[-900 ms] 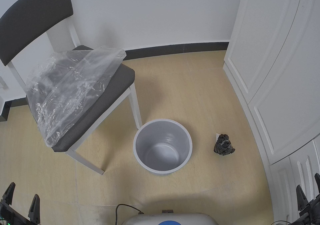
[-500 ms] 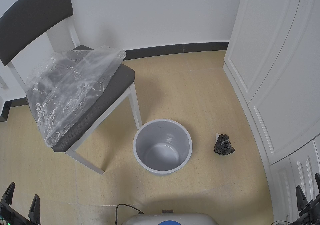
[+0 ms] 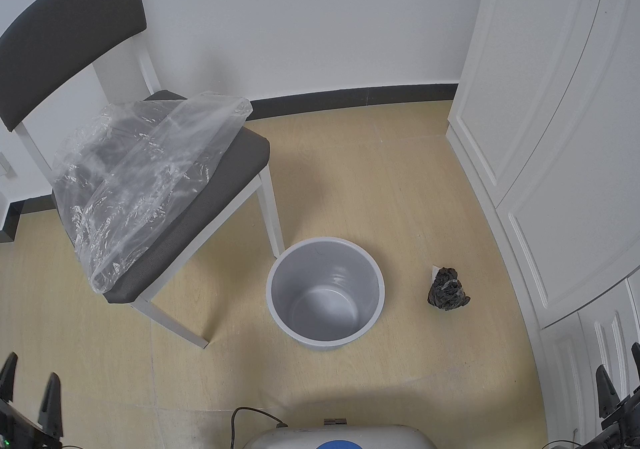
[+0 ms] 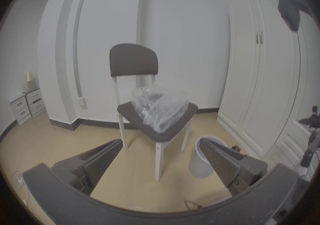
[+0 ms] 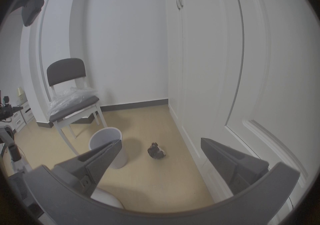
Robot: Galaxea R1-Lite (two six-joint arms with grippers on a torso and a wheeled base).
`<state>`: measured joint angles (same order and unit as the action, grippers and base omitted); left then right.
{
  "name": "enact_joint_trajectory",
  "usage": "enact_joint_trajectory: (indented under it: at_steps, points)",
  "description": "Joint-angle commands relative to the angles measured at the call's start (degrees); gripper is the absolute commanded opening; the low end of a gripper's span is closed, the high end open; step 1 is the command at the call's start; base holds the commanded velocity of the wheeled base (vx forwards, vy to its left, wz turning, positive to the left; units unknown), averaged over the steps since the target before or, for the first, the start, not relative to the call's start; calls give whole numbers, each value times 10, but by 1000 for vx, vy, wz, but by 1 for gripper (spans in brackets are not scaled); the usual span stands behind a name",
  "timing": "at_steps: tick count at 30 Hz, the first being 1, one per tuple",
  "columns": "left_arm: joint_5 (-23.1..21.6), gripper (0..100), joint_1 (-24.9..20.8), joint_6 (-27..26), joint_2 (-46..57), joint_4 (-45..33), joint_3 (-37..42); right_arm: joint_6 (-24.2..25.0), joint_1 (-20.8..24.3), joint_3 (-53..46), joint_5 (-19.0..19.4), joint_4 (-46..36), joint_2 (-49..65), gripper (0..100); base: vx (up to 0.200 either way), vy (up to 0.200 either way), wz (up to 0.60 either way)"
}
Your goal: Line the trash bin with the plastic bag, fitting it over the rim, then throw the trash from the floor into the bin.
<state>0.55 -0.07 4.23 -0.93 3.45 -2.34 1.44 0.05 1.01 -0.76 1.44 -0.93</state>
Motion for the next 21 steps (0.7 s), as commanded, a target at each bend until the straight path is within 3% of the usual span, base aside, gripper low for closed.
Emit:
enact_joint_trajectory:
  at_steps: [1,3,5,6,7,10,11,12,14,17,21]
  points:
    - [-23,100,-22,46,-49,31,-153,29,9,117,30,109,-28,100,0,0,0]
    - [-24,100,-34,16,-77,-5,-195,30,6,179,37,102,-80,100,0,0,0]
    - [-24,100,-45,-53,-128,-79,-231,-8,2,227,45,72,-146,100,0,0,0]
    - [-24,100,-45,-53,-128,-79,-231,-8,2,227,45,72,-146,100,0,0,0]
    - [-24,100,-48,-112,-179,-111,-240,-51,0,238,43,61,-223,100,0,0,0]
    - [-23,100,-47,-202,-262,-108,-243,-63,0,267,40,66,-318,100,0,0,0]
    - [-23,100,-46,-206,-267,-108,-243,-63,0,268,39,65,-323,100,0,0,0]
    - [-21,100,-46,-251,-320,-107,-247,-67,0,290,39,64,-380,100,0,0,0]
    - [-18,100,-44,-275,-351,-107,-248,-73,1,297,41,64,-406,100,0,0,0]
    - [35,100,-44,-335,-469,-93,-251,-99,24,307,40,71,-487,100,0,0,0]
    - [87,100,-44,-360,-551,-34,-252,-63,29,268,39,99,-498,100,0,0,0]
